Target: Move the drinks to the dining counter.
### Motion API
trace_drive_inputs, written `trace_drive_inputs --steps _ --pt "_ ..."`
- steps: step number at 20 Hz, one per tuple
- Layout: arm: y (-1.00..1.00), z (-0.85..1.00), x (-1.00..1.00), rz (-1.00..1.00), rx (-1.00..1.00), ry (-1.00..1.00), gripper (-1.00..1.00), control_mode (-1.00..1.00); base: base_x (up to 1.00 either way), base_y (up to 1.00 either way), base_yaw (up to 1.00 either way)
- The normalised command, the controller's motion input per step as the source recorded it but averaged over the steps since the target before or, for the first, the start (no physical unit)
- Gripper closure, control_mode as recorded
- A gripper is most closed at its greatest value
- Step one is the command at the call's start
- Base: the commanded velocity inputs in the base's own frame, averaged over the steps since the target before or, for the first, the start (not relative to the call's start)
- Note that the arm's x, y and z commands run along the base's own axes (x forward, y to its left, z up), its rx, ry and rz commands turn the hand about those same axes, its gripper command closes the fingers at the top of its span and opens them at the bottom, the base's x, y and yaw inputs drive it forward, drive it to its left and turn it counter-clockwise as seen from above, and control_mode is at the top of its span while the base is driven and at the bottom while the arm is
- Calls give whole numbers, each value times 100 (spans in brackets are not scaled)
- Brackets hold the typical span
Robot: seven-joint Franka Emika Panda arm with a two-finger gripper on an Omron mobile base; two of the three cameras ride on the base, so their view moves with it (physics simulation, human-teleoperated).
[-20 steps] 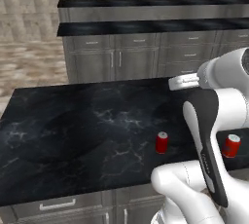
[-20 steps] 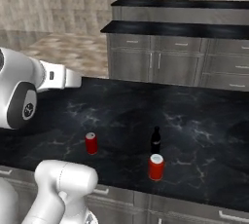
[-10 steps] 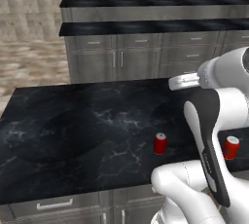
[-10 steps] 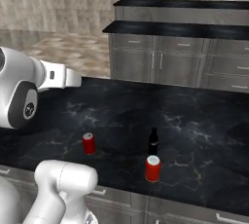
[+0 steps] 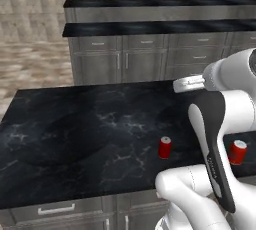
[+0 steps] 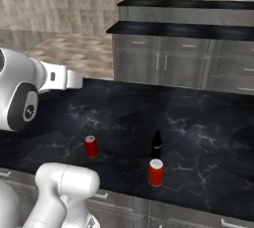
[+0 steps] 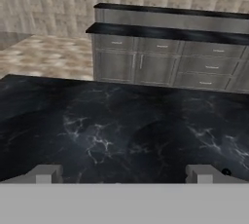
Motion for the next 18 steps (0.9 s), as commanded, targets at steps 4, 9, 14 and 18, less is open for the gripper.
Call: trace_drive_inputs --steps 4,9,14,18 --pt "0 0 0 0 0 0 -100 100 100 39 -44" --pt "0 0 0 0 0 0 -100 100 80 15 -38" --pt "0 0 7 0 1 5 -100 -100 24 0 -7" --pt "-4 0 2 0 1 23 -100 -100 0 0 0"
